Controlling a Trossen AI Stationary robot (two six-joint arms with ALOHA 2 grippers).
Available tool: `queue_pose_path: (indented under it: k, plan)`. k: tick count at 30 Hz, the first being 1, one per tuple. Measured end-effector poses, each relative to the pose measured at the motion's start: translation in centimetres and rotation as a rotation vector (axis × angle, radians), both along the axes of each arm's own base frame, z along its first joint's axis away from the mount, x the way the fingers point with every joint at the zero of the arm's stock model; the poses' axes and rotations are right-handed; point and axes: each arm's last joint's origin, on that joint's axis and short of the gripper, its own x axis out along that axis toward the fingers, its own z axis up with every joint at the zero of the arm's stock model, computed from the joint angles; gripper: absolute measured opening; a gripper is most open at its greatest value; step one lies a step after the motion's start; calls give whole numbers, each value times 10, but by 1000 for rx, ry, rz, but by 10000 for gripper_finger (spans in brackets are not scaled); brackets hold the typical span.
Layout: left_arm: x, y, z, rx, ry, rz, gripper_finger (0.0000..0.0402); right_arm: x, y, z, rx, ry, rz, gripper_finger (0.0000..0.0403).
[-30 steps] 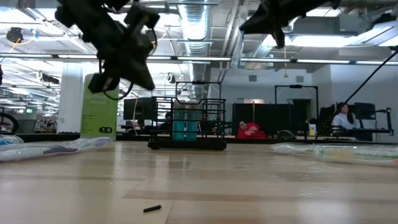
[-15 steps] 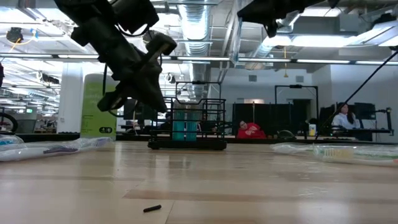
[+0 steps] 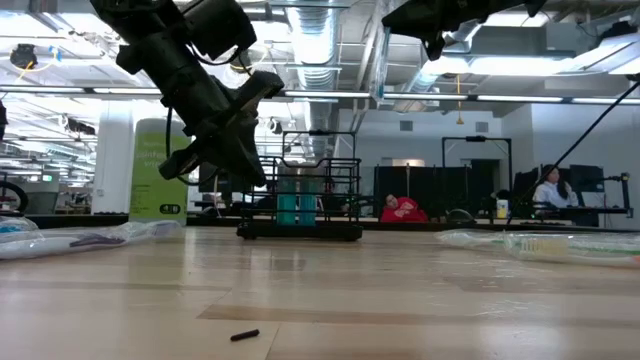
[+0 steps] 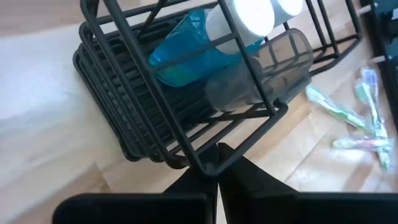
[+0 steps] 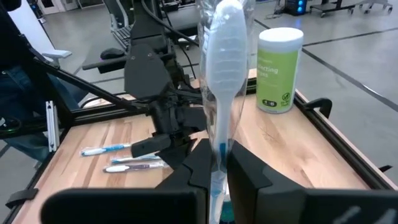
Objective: Pick & Place toothbrushing station
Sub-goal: Put the top right blue toothbrush into the black mesh organizer
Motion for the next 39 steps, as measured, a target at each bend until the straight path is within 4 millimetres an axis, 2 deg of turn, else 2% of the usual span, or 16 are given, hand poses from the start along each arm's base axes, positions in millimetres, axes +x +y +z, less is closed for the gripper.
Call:
queue_pose_path:
  k: [5, 9, 13, 17, 23, 27, 33, 39]
  plan:
    - [-1, 0, 4, 17, -12, -11, 0, 0, 0, 0, -2, 1, 2, 24]
    - [-5, -1, 15, -9, -53, -15, 0, 5, -1, -8, -4, 47, 5, 24]
    - [-10, -1, 29, 11, -99, -19, 0, 16, -3, -18, -4, 79, 11, 24]
    - [-19, 1, 40, 53, -113, 15, 0, 30, 0, -29, -80, 100, 56, 24]
    - [-27, 3, 49, 109, -111, 46, 0, 52, 1, -44, -83, 82, 75, 25]
    - [-32, 5, 56, 154, -130, 100, 0, 56, 1, -40, -94, 28, 45, 25]
    - [-40, 7, 68, 202, -178, 152, 0, 47, -8, -27, -114, -26, -49, 27]
    - [-43, 6, 73, 204, -194, 151, 0, 50, -26, -38, -118, 26, -104, 27]
